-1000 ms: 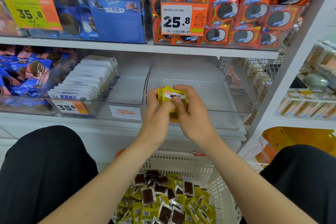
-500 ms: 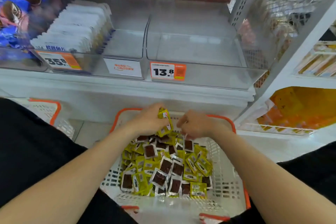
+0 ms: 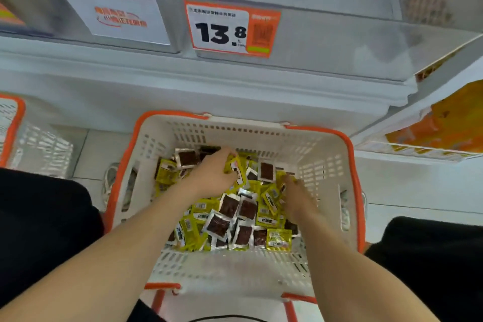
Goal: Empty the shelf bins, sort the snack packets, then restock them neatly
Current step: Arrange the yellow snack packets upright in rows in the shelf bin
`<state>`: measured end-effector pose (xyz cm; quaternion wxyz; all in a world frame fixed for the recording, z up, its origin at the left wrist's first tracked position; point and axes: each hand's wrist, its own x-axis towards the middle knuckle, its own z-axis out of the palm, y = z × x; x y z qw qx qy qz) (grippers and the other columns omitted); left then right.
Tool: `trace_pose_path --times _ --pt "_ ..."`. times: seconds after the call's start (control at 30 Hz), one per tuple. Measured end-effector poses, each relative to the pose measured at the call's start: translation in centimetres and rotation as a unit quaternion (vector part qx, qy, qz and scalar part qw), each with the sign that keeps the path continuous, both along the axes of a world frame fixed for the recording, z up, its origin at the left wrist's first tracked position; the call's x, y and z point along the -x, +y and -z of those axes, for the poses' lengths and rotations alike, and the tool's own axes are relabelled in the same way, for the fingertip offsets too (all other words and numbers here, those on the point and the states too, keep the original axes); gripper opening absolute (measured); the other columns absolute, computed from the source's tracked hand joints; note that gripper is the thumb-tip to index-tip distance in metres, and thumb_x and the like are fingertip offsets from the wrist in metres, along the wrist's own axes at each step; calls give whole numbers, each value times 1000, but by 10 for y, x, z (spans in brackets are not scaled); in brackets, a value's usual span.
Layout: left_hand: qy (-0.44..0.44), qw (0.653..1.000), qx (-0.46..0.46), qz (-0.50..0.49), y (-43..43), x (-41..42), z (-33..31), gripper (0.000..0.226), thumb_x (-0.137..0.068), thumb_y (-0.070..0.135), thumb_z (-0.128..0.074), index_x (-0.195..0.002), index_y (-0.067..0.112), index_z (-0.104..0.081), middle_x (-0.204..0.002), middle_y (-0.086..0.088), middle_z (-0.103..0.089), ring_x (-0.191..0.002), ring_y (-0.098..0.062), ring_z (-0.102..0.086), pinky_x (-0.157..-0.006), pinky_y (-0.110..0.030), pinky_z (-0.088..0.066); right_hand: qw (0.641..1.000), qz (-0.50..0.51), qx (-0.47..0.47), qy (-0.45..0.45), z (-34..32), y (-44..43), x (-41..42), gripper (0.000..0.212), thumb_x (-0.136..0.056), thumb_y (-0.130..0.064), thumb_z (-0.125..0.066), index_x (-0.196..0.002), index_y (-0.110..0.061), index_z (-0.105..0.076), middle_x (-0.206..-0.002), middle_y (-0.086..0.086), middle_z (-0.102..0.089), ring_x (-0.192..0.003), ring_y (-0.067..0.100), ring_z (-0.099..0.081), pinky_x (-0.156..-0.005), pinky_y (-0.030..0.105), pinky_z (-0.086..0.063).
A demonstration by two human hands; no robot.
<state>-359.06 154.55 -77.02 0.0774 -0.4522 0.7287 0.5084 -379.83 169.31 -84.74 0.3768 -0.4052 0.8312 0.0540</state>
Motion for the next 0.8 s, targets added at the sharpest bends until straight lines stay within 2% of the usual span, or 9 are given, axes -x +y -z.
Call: trace_pose_path --times 0.07,0.17,0.27,0.33,0.47,0.53,0.57,0.67,0.8 --pt "-7 1000 -13 3 5 2 4 37 -104 14 -57 -138 24 -47 -77 -4 -55 -35 -3 -40 -39 -19 -31 999 -14 38 0 14 7 1 84 -92 1 -66 -154 -42 -29 -150 14 -31 -124 40 -56 -99 46 -52" --pt "-21 999 -27 -6 3 1 8 35 -105 13 -55 -136 26 -46 -77 -11 -57 -34 -6 -37 -38 -24 -32 994 -56 88 -23 27 12 -1 78 -94 -6 -68 -152 -46 -35 -145 5 -26 -114 32 -62 -99 47 -55" --pt "-38 999 -23 -17 1 -3 15 36 -104 12 -55 -135 29 -45 -75 -14 -57 -36 -10 -36 -41 -31 -33 993 -70 99 5 34 13 -12 53 -97 -8 -66 -143 -32 -54 -137 3 -33 -90 17 -61 -84 25 -55" --pt "-47 999 -20 -7 -1 -3 15 37 -103 12 -54 -134 29 -45 -76 -15 -58 -39 -10 -38 -45 -33 -33 994 -2 113 4 32 13 -20 32 -98 -10 -66 -128 -21 -65 -134 3 -42 -83 9 -55 -69 8 -46" --pt "-36 999 -28 -16 0 -4 7 36 -104 9 -53 -134 27 -43 -87 -23 -62 -47 -14 -41 -45 -38 -37 985 135 110 1 35 16 -26 20 -97 -17 -68 -118 -18 -66 -122 5 -63 -89 20 -64 -71 23 -54" --pt "-19 999 -30 -37 0 -6 0 37 -104 7 -52 -134 26 -42 -88 -21 -62 -49 -16 -42 -50 -47 -48 981 162 106 23 25 15 -21 23 -100 -18 -62 -122 -13 -67 -112 14 -70 -86 16 -64 -57 12 -46" --pt "-10 998 -31 -49 0 -7 -4 38 -104 7 -51 -134 27 -41 -82 -19 -59 -47 -15 -41 -50 -48 -47 981 163 99 28 23 16 -18 25 -101 -15 -58 -125 -12 -65 -108 15 -69 -84 13 -63 -53 14 -42" --pt "11 997 -26 -65 1 -11 -15 39 -105 6 -49 -137 27 -39 -72 -6 -50 -43 -13 -38 -48 -36 -37 990 127 48 28 15 18 -17 41 -95 -1 -59 -133 -14 -59 -112 12 -68 -95 28 -68 -67 31 -51" --pt "20 998 -28 -48 6 -13 -24 36 -104 7 -50 -132 27 -40 -85 -17 -56 -51 -17 -42 -52 -36 -37 993 117 15 12 8 17 -23 46 -90 2 -69 -134 -9 -60 -121 15 -66 -105 32 -69 -78 36 -58"
